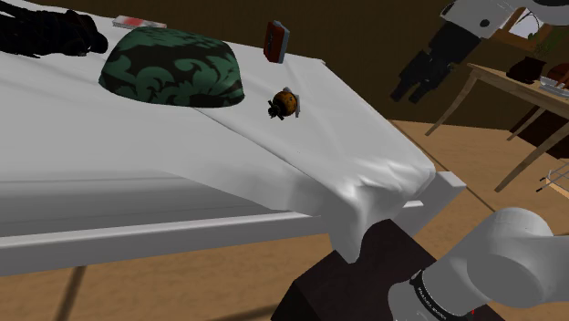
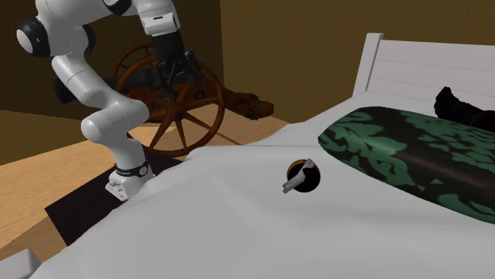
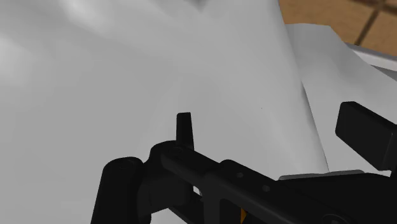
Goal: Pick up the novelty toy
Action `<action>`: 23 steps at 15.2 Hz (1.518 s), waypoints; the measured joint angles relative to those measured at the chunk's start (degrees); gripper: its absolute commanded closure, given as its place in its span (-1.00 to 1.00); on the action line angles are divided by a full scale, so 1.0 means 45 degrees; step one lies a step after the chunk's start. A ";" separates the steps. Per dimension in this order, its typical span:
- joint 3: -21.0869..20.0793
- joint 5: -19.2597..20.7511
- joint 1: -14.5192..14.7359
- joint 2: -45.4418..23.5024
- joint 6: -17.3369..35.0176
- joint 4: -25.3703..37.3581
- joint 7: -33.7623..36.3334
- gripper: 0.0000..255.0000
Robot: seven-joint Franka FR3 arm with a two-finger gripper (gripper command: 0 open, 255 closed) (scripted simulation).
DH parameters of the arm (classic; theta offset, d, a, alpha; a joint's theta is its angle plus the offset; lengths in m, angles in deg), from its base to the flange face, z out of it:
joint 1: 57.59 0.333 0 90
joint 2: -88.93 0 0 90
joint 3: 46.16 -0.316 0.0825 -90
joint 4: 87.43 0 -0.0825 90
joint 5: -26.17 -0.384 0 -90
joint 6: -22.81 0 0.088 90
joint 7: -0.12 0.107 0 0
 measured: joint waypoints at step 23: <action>-0.2721 -0.0724 -0.0592 -0.9772 0.3670 0.5030 0.8440 -1.00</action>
